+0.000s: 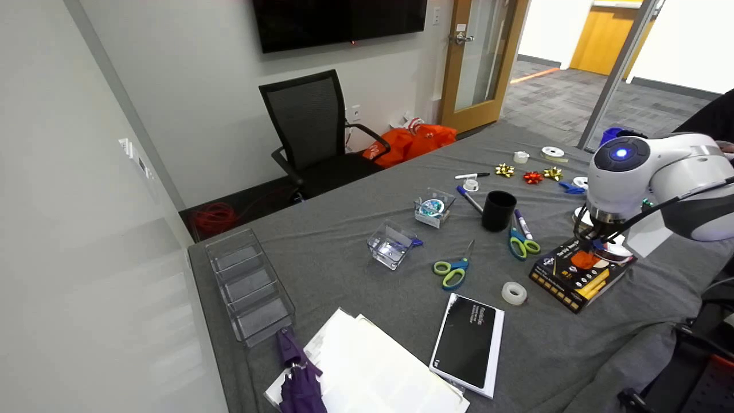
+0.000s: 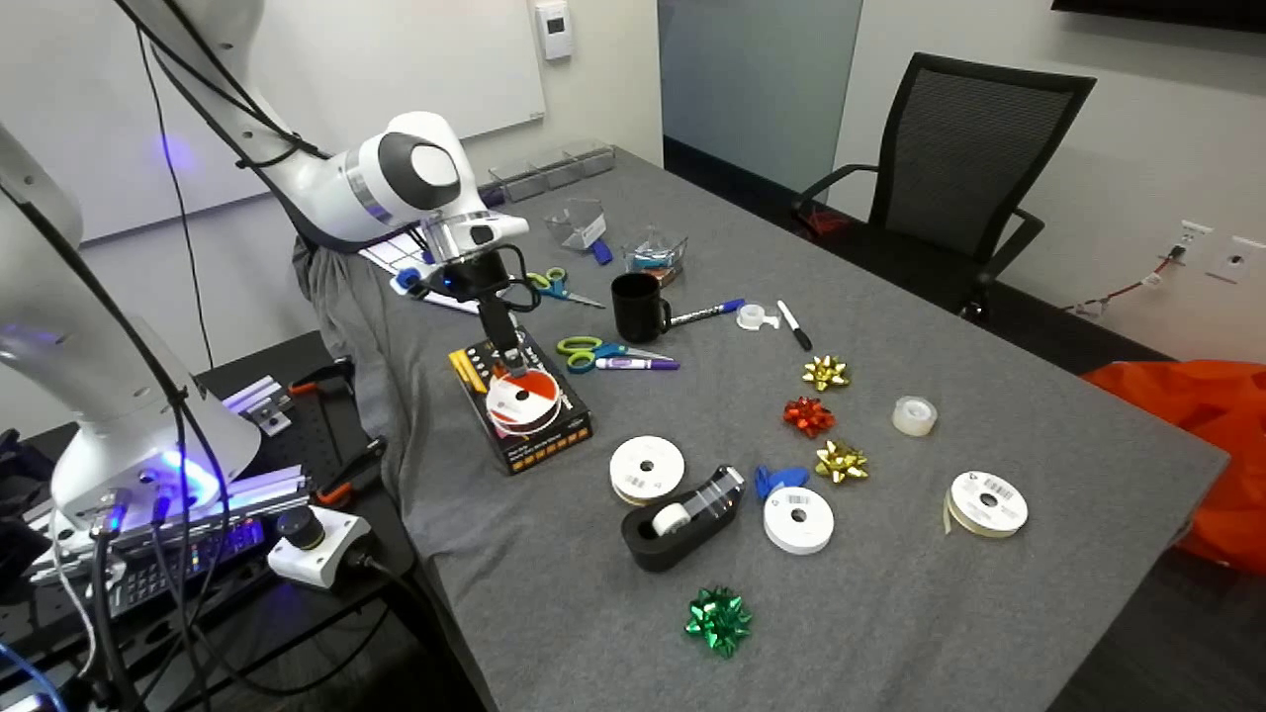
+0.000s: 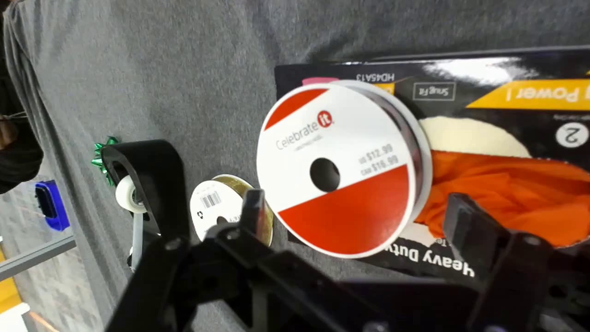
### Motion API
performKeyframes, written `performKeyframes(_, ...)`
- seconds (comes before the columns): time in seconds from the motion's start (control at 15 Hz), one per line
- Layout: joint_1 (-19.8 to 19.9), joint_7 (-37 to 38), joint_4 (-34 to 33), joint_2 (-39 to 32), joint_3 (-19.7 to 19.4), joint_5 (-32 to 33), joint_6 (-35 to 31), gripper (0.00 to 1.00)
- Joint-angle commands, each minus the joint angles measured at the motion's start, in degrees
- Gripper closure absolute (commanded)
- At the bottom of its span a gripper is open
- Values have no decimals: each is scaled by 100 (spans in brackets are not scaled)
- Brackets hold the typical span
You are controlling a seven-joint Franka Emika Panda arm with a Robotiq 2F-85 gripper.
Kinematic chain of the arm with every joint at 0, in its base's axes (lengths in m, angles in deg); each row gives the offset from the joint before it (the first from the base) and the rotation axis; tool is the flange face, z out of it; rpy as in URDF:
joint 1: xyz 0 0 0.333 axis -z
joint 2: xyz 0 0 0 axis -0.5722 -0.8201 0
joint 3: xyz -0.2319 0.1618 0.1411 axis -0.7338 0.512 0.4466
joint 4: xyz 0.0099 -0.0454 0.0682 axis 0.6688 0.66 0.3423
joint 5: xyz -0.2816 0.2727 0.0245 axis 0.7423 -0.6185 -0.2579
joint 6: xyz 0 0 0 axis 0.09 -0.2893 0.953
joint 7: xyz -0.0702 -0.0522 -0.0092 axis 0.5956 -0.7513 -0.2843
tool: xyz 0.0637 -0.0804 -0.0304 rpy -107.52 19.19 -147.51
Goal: Put the circular object inside the container
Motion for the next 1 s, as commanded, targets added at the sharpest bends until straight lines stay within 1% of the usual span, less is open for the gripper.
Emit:
performKeyframes(0.0, -76, 256, -226, -294, -140, 353, -91, 0)
performKeyframes(0.27, -55, 441, -328, -425, -185, 653, -100, 0)
performKeyframes(0.33, -48, 509, -349, -461, -195, 713, -102, 25)
performKeyframes(0.4, -41, 561, -366, -495, -202, 775, -110, 26)
performKeyframes(0.6, -8, 867, -369, -550, -221, 790, -170, 49)
performKeyframes(0.73, -2, 1013, -374, -587, -232, 771, -199, 61)
performKeyframes(0.93, 2, 1219, -380, -614, -240, 755, -231, 83)
